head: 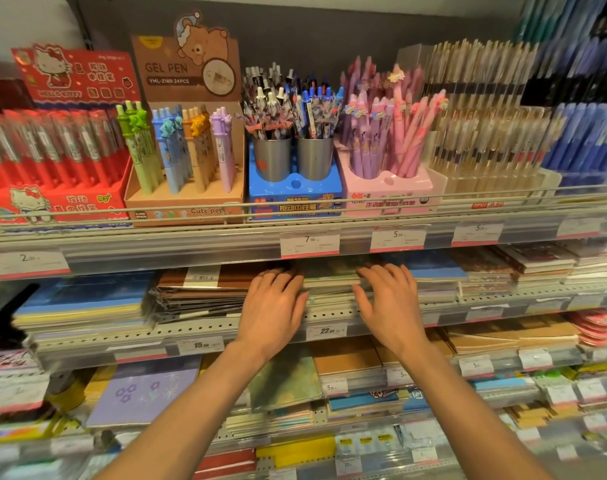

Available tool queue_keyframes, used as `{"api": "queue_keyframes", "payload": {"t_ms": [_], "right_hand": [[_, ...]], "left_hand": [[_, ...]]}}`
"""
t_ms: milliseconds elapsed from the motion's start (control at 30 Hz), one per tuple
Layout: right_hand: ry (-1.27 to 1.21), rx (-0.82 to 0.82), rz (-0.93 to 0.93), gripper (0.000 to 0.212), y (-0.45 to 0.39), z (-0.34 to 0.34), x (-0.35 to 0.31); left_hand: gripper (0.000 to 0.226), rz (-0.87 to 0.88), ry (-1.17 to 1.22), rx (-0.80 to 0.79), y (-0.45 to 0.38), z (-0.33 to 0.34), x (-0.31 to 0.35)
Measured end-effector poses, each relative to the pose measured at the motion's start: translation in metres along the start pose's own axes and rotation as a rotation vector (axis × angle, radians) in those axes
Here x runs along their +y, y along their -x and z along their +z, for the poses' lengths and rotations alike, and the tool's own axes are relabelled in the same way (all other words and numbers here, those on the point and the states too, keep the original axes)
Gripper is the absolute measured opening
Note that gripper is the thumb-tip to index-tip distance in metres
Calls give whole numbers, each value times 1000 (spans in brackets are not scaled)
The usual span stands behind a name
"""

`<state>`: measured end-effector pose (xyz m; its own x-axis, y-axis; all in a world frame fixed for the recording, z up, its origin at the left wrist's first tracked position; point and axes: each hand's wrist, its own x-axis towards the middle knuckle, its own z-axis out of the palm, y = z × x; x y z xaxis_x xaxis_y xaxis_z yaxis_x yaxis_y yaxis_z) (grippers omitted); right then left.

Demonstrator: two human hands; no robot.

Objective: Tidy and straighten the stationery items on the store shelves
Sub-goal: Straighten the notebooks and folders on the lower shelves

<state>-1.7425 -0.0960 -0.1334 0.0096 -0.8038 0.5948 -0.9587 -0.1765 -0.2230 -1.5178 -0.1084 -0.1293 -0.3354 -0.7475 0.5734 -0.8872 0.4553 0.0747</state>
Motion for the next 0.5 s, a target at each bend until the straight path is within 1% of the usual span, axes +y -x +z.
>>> {"api": "queue_keyframes", "payload": {"t_ms": [133, 200, 267, 333, 433, 500], "right_hand": [[-210, 27, 71, 38, 24, -8, -20], [-336, -3, 128, 36, 40, -6, -35], [-469, -75, 210, 34, 55, 0, -54], [-569, -155, 281, 32, 70, 14, -75], [-706, -218, 328, 28, 92, 41, -110], [-733, -259, 359, 26, 108, 58, -135]], "left_hand": [[38, 47, 182, -9, 23, -22, -6], [36, 16, 252, -19, 43, -35, -14], [33, -71, 346, -45, 66, -46, -28], [31, -194, 447, -83, 94, -54, -45], [28, -393, 551, -77, 137, -63, -78], [26, -510, 592, -69, 166, -64, -103]]}}
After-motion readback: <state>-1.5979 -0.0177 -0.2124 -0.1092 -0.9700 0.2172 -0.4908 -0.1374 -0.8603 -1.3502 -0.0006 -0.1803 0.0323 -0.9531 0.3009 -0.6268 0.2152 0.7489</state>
